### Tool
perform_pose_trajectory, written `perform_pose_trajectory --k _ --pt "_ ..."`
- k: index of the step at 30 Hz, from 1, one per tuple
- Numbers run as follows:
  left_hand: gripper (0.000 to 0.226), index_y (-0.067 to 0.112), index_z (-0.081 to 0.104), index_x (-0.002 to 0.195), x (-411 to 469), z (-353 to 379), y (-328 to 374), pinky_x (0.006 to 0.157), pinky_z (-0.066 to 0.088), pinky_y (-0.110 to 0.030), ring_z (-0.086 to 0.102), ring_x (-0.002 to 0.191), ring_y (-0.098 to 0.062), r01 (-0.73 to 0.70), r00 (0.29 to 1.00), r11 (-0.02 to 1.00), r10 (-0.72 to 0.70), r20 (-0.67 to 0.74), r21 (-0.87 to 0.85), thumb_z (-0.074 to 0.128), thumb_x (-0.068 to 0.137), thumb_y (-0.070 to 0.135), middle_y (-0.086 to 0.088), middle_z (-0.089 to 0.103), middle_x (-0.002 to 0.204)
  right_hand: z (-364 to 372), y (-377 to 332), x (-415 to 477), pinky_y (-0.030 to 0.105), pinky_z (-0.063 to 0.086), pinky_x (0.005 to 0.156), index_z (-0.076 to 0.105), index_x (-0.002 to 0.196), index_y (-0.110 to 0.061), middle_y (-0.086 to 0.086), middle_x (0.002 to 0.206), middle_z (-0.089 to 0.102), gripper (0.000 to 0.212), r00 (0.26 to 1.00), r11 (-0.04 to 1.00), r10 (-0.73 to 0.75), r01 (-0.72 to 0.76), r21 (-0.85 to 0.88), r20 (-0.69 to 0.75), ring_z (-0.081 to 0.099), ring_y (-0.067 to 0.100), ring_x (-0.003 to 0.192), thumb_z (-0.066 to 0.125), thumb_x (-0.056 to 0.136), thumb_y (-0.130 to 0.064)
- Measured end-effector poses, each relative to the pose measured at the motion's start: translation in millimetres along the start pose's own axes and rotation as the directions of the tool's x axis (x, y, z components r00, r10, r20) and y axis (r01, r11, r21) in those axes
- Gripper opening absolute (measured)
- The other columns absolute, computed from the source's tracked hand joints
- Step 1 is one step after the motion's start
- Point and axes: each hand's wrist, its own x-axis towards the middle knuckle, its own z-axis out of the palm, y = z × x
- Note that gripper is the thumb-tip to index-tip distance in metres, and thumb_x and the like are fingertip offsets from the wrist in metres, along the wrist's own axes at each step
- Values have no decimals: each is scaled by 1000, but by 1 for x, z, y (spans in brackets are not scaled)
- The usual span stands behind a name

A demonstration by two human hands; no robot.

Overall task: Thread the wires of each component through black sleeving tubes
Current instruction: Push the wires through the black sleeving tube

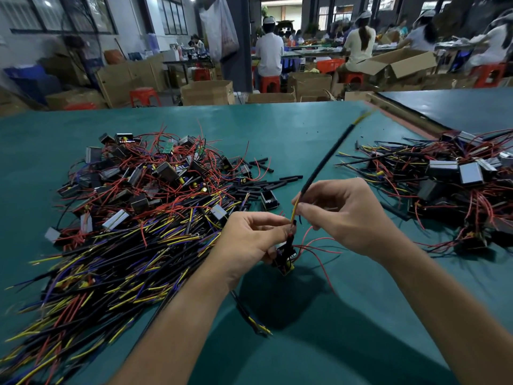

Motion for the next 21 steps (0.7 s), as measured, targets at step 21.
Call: perform_pose_trajectory --k 21 --pt "11 11 69 78 2 3 -2 41 41 -19 48 36 -10 -74 995 997 76 -59 35 70 84 2 -34 66 83 -3 -4 -3 18 53 69 72 77 -9 6 81 74 19 997 997 -71 71 37 9 68 6 70 71 77 10"
